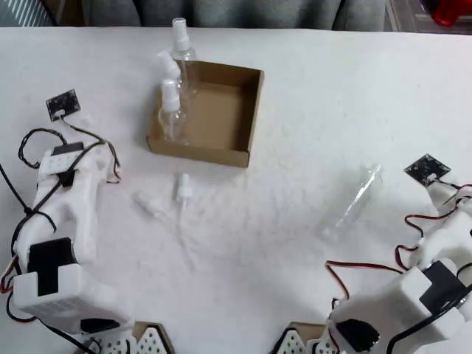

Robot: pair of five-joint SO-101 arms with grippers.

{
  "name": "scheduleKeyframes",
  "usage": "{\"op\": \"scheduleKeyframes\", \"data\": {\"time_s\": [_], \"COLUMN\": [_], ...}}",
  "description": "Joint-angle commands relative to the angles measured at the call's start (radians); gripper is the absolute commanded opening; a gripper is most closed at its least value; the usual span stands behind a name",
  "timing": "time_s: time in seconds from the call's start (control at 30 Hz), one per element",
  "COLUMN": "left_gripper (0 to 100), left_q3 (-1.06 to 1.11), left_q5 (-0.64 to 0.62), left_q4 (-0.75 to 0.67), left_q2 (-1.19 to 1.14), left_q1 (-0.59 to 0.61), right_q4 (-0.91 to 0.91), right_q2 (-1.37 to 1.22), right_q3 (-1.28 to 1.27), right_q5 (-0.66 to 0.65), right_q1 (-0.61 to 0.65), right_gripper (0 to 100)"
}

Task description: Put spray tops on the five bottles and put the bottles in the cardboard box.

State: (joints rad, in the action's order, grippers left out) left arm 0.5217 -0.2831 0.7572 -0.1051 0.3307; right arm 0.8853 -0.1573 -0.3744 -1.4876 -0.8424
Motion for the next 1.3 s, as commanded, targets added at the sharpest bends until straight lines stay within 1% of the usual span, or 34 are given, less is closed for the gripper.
{"op": "scheduleKeyframes", "data": {"time_s": [0.0,0.07,0.2,0.27,0.33,0.57,0.67,0.73,0.8,0.93,1.27], "left_gripper": [2,2,2,2,2,2,2,2,2,2,2], "left_q3": [-0.040,-0.040,-0.040,-0.040,-0.040,-0.040,-0.038,-0.038,-0.038,-0.038,-0.038], "left_q5": [0.011,0.011,0.011,0.011,0.011,0.011,0.011,0.011,0.011,0.011,0.011], "left_q4": [-0.023,-0.023,-0.023,-0.023,-0.023,-0.021,-0.020,-0.020,-0.018,-0.018,-0.020], "left_q2": [0.008,0.008,0.008,0.008,0.008,0.008,0.008,0.008,0.008,0.008,0.008], "left_q1": [-0.012,-0.012,-0.012,-0.012,-0.012,-0.012,-0.012,-0.012,-0.012,-0.012,-0.012], "right_q4": [-0.005,-0.005,0.001,0.001,0.002,0.035,0.068,0.053,0.031,0.016,0.024], "right_q2": [0.015,0.015,0.016,0.016,0.016,0.004,0.001,-0.019,-0.048,-0.076,-0.038], "right_q3": [0.044,0.063,0.140,0.167,0.180,0.176,0.172,0.147,0.143,0.146,0.146], "right_q5": [-0.003,0.021,0.207,0.293,0.344,0.350,0.350,0.350,0.350,0.354,0.358], "right_q1": [-0.007,-0.008,-0.005,-0.007,-0.010,0.004,0.007,0.012,0.027,0.038,0.044], "right_gripper": [14.6,11.5,1.1,2.5,2.6,4.3,13.2,20.3,24.4,23.3,23.4]}}
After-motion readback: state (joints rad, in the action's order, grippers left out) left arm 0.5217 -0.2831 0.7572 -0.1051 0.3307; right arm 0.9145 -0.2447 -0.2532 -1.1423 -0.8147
